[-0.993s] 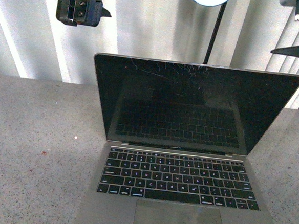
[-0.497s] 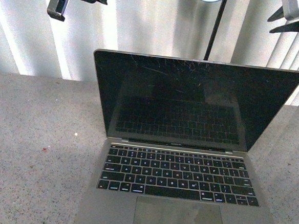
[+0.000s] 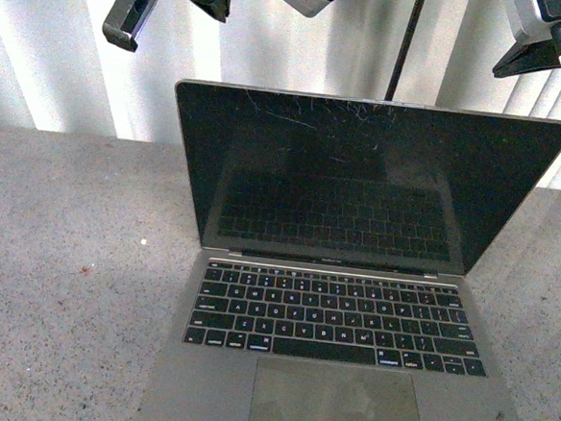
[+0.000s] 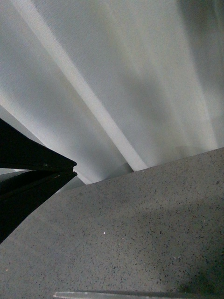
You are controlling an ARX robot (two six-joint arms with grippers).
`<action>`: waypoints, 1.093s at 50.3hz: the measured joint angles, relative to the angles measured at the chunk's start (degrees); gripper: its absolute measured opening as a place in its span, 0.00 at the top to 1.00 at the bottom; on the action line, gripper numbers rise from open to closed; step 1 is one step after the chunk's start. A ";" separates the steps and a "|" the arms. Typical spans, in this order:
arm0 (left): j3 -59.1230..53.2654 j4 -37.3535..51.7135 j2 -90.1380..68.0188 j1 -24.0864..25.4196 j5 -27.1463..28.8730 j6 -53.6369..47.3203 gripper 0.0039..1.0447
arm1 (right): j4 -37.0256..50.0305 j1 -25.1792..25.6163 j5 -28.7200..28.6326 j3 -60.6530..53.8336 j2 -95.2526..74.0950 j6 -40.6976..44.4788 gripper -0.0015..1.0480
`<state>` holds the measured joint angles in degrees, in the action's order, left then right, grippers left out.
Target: Close laptop
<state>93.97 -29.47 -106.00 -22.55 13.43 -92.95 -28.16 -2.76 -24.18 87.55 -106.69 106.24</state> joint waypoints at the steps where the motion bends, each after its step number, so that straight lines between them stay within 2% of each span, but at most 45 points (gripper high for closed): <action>1: 0.00 -0.15 -0.07 -0.02 0.13 0.26 0.97 | -0.11 0.02 0.04 0.07 -0.11 -0.07 0.97; 18: -0.59 0.79 -0.33 -0.83 0.57 3.80 0.97 | -0.85 -0.35 0.11 0.50 -1.07 -1.33 0.97; 36: -1.40 -0.90 -1.22 -3.17 0.57 5.31 0.97 | -7.76 -2.08 1.40 0.81 -1.31 -5.14 0.97; 55: -1.64 -2.03 -1.99 -4.70 0.57 6.16 0.97 | -8.57 -2.16 2.54 0.81 -1.53 -5.57 0.97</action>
<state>92.33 -31.51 -107.98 -27.24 14.00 -86.78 -36.73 -4.93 -21.65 88.36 -108.22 100.66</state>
